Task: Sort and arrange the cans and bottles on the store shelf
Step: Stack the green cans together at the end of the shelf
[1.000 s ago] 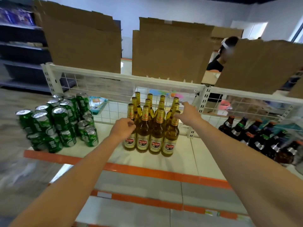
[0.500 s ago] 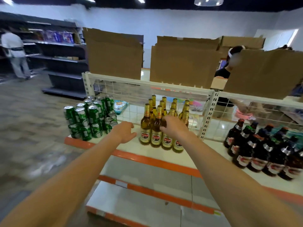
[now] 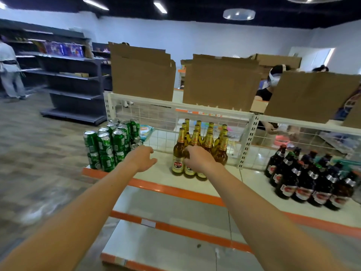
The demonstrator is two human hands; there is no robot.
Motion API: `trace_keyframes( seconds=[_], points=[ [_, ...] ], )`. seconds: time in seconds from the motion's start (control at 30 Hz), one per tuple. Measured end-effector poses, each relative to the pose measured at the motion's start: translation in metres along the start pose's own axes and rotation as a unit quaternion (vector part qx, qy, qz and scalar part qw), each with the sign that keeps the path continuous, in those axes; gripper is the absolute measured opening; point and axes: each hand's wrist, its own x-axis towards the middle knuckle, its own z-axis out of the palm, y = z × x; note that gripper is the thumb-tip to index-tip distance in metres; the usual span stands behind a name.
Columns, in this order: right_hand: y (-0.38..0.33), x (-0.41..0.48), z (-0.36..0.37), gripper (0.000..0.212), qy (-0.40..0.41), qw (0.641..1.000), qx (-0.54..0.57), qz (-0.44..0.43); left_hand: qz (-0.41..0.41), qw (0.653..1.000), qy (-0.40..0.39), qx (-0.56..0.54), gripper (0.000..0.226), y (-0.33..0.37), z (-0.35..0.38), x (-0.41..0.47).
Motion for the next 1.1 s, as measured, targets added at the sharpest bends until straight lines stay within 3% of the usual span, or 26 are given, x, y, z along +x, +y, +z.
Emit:
trace_keyframes(
  seconds=[0.2,0.4,0.5,0.67,0.93,1.1],
  points=[
    [-0.052,0.016,0.011,0.045,0.004,0.999,-0.001,0.037,0.057,0.998,-0.013,0.002,0.053,-0.033,-0.028,0.015],
    [-0.123,0.047,0.045,0.050,-0.012,0.998,-0.010,0.054,0.079,0.997,-0.011,-0.010,0.045,-0.117,-0.057,0.017],
    [-0.159,0.063,0.059,0.053,-0.026,0.998,-0.015,0.049,0.064,0.998,-0.011,-0.003,0.039,-0.163,-0.065,0.018],
    [-0.198,0.088,0.081,0.048,-0.043,0.998,-0.022,0.035,0.041,0.999,-0.015,-0.007,0.048,-0.216,-0.065,0.023],
    [-0.199,0.126,0.104,0.054,-0.057,0.997,-0.001,0.043,0.050,0.994,-0.010,-0.094,0.048,-0.226,-0.055,0.059],
    [-0.185,0.163,0.118,0.052,-0.073,0.996,0.014,0.053,0.044,0.997,0.011,-0.066,0.040,-0.229,-0.049,0.099]
  ],
)
